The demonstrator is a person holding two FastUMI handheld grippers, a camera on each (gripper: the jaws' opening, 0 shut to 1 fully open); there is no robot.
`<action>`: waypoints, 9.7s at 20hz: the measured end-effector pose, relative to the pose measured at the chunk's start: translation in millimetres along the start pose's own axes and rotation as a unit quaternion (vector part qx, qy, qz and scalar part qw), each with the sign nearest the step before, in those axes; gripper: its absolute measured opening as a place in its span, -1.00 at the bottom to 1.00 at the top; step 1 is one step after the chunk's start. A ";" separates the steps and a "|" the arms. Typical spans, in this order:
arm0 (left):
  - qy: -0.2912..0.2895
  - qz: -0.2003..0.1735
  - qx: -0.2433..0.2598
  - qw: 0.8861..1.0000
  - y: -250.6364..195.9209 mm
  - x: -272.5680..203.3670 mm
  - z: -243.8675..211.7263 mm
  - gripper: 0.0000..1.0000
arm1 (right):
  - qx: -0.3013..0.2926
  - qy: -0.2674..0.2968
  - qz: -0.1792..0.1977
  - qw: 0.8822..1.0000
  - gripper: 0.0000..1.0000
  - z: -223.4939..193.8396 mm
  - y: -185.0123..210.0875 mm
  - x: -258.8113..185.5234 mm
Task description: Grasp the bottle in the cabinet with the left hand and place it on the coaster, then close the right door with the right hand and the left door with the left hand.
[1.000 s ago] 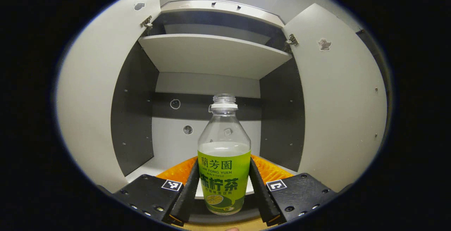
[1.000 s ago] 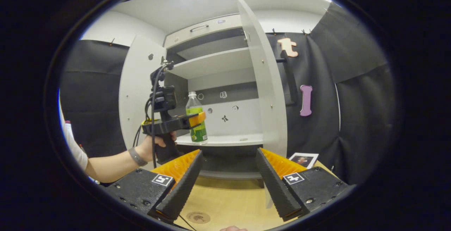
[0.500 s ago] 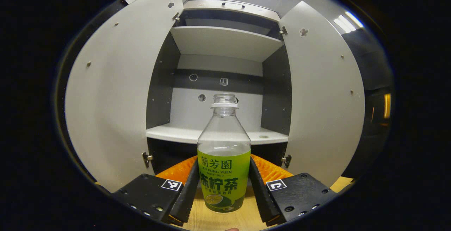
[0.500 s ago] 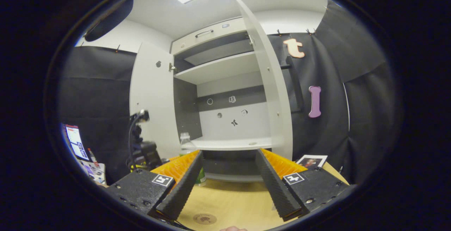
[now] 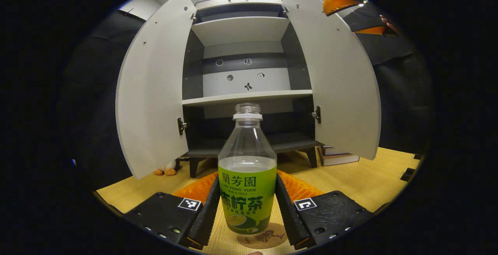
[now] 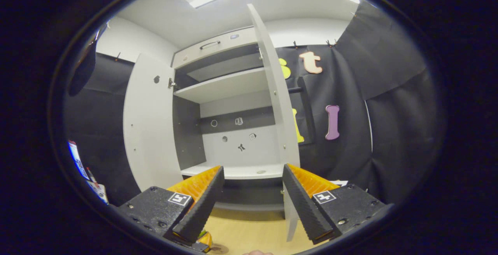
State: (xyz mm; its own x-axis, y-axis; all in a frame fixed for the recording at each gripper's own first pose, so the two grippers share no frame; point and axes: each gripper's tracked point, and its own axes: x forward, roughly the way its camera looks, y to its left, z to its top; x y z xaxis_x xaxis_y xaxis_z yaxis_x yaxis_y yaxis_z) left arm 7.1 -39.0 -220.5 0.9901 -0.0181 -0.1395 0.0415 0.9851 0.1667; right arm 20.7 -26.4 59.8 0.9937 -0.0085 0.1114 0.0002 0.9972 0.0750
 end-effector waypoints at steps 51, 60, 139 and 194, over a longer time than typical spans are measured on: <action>-0.025 -0.050 -0.064 0.996 24.8 -35.9 165.1 0.91 | -0.045 -0.025 -0.145 0.988 0.97 69.3 -146.1 16.5; -0.027 -0.031 -0.072 0.997 36.3 -33.6 158.7 0.91 | -0.057 -0.021 -0.151 0.987 0.96 73.4 -135.3 29.7; -0.083 0.228 -0.063 0.968 336.5 12.9 254.7 0.83 | 0.013 0.075 -0.043 0.996 0.90 -80.4 -36.5 -14.4; -0.113 -0.017 -0.046 0.992 44.2 -11.0 217.7 0.89 | -0.021 0.069 -0.045 0.996 0.89 -67.3 -28.1 -24.7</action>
State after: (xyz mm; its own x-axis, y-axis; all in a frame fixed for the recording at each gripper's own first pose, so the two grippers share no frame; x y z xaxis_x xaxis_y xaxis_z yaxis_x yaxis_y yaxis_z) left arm 27.3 -32.4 0.9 0.9936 -0.0791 0.0807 0.0731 0.9945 0.0751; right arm 3.6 -49.2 -11.8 0.9953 -0.0914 -0.0309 0.0925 0.9951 0.0362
